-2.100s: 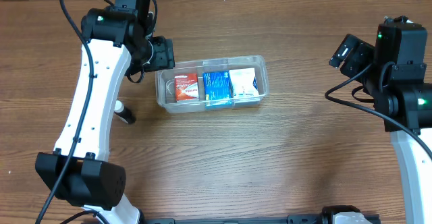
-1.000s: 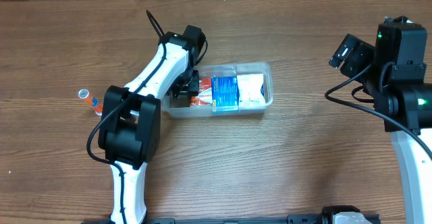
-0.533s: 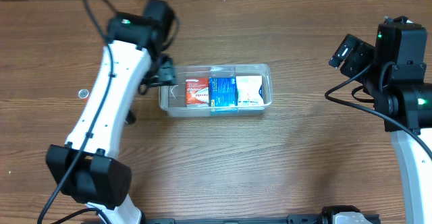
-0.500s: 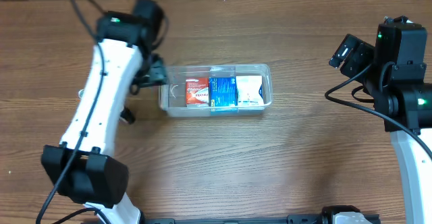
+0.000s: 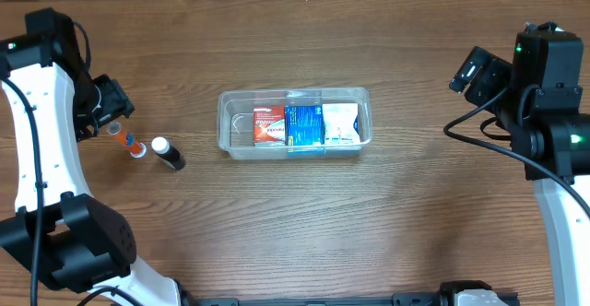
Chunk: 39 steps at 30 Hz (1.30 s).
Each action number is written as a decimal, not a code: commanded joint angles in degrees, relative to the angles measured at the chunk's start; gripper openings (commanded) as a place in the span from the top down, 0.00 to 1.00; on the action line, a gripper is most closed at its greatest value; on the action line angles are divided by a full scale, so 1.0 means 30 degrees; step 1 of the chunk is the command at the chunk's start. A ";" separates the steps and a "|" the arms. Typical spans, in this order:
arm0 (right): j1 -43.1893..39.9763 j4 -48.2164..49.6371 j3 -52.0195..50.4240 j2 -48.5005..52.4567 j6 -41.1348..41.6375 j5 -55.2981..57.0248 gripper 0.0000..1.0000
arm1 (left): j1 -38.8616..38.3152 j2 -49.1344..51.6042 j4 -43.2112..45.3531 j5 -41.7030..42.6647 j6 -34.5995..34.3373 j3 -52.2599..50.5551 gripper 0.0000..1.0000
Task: Pack container
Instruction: 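Grasp the orange tube with left gripper and stand it in container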
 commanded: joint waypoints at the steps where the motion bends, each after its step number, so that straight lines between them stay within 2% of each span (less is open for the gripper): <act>1: -0.0066 0.0087 0.0109 -0.0080 0.0007 0.0007 0.00 | 0.0095 -0.0517 0.1647 0.0262 0.1195 -0.2317 0.28; 5: -0.0066 0.0087 0.0109 -0.0080 0.0007 0.0007 0.00 | 0.0117 -0.0517 0.3927 0.0204 0.1486 -0.4932 0.34; 8: -0.0066 0.0087 0.0109 -0.0080 0.0007 0.0007 0.00 | 0.0117 -0.0517 0.4976 -0.0022 0.1486 -0.5617 0.47; 16: -0.0066 0.0087 0.0109 -0.0080 0.0007 0.0007 0.00 | 0.0117 -0.0517 0.6120 -0.0954 0.1632 -0.5617 0.50; 19: -0.0066 0.0087 0.0109 -0.0080 0.0007 0.0007 0.00 | 0.0117 -0.0525 0.6207 -0.0954 0.1705 -0.5617 0.73; 21: -0.0066 0.0087 0.0109 -0.0080 0.0007 0.0007 0.00 | 0.0109 -0.0627 0.5982 -0.0874 0.1683 -0.5311 0.82; 26: -0.0066 0.0087 0.0109 -0.0080 0.0007 0.0007 0.00 | -0.0291 -0.2120 0.2688 0.0036 0.1712 -0.0554 0.88; 28: -0.0066 0.0087 0.0109 -0.0080 0.0007 0.0007 0.00 | -0.1960 -0.3628 0.0452 0.1792 0.1916 0.2674 0.89; 30: -0.0066 0.0087 0.0109 -0.0080 0.0007 0.0007 0.00 | -0.4342 -0.4991 0.0226 0.2215 0.1894 0.3133 0.89; 34: -0.0066 0.0087 0.0109 -0.0080 0.0007 0.0007 0.00 | -0.9398 -0.4860 0.0131 0.2076 0.1676 0.2754 0.89; 36: -0.0066 0.0087 0.0109 -0.0080 0.0007 0.0007 0.00 | -1.1234 -0.3876 0.0299 0.0976 0.1319 0.1719 0.89; 39: -0.0066 0.0087 0.0109 -0.0080 0.0007 0.0007 0.00 | -1.1803 -0.2215 0.1574 0.1027 0.1326 -0.0117 0.89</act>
